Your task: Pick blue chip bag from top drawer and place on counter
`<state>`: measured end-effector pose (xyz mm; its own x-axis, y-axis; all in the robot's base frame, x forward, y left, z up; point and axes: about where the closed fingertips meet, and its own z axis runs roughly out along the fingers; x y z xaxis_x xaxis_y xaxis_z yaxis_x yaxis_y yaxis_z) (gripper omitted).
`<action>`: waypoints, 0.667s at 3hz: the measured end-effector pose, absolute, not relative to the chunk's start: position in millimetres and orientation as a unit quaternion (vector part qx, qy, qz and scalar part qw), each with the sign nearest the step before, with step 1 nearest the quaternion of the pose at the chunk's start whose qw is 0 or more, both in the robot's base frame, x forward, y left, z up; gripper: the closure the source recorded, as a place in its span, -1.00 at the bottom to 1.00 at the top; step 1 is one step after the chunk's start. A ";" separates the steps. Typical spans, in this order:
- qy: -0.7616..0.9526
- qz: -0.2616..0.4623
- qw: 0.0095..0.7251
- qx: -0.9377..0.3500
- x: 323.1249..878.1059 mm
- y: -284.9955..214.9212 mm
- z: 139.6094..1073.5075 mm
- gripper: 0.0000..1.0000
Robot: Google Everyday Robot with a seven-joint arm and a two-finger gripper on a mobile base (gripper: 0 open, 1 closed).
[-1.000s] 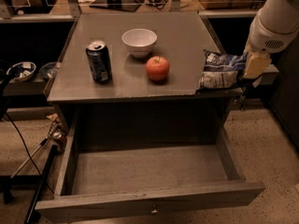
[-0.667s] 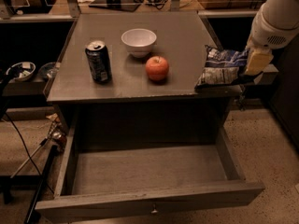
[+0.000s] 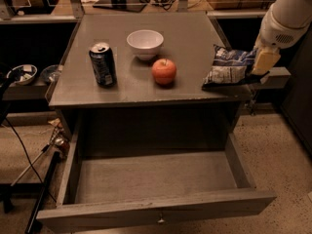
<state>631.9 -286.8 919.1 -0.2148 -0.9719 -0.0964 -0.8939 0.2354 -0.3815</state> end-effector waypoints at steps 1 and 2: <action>0.771 -0.102 0.168 -0.606 660.8 -281.5 909.5 1.00; 0.771 -0.073 0.172 -0.609 678.5 -271.7 899.3 1.00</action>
Offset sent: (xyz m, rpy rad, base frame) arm 0.0714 0.0218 -0.0206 0.1538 0.0727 0.0415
